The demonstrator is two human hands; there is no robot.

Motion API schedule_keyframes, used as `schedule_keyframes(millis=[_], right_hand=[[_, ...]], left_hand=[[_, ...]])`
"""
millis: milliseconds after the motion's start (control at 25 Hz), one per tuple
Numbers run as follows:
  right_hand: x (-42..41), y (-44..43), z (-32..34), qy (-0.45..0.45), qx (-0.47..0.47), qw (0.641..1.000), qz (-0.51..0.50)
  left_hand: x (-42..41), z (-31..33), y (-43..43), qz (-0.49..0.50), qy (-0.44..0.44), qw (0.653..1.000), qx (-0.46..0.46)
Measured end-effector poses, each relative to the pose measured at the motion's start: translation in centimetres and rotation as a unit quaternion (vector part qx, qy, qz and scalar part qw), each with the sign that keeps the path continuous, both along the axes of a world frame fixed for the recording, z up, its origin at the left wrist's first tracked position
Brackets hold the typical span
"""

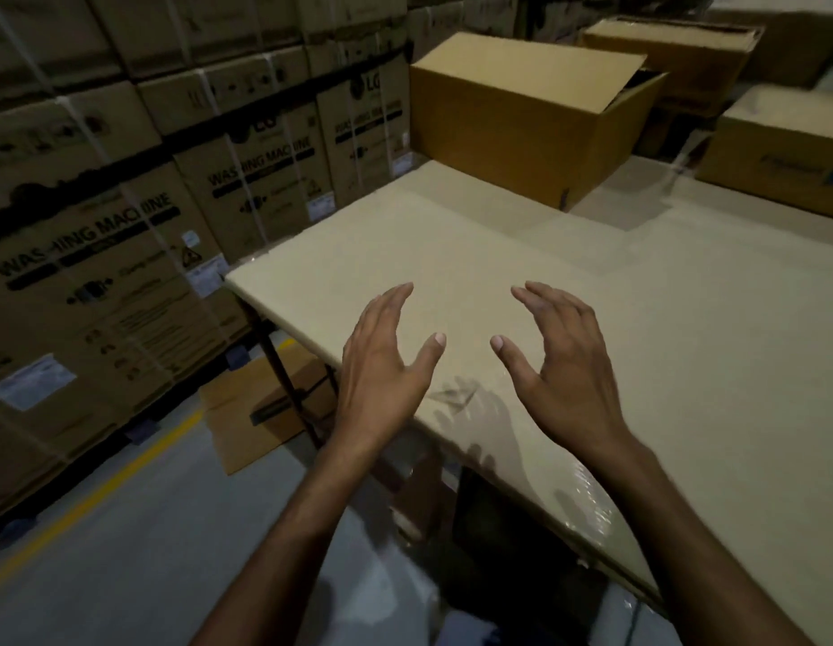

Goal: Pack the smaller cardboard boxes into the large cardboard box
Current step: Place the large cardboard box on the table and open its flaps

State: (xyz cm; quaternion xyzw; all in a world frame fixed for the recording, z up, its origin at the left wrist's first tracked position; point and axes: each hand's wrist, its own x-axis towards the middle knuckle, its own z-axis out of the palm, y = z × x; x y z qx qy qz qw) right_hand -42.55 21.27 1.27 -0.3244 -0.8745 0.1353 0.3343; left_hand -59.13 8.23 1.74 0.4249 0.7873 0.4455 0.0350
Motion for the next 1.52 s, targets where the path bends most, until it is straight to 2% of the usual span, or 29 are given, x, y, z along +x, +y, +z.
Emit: schedule_keyframes(millis=[120,440,600,1080,1280,1520], right_hand=[[-3.1,2.5,-0.1,0.024,-0.007,0.999,-0.025],[-14.8,10.8,0.9,0.048,-0.045,0.996,-0.064],[-19.2,14.5,2.3,0.048,-0.049,0.994,-0.085],[-34.4,26.9,4.4,0.025,-0.046,0.978,-0.204],[-41.3,29.5,3.8,0.005,-0.054,0.980,-0.190],[-43.4,34.5,3.4,-0.008,-0.047,0.981,-0.190]], left_hand=[[-4.6,0.8,3.4,-0.030,-0.006,0.999,0.016],[-15.9,3.5,12.6,-0.082,0.110,0.991,-0.012],[-20.9,4.4,17.4,-0.094,0.085,0.992,0.001],[-36.1,5.1,35.0,-0.230,0.002,0.973,0.023],[-42.8,3.8,38.2,-0.217,-0.035,0.976,0.012],[-46.8,4.7,41.5,-0.206,-0.044,0.977,0.028]])
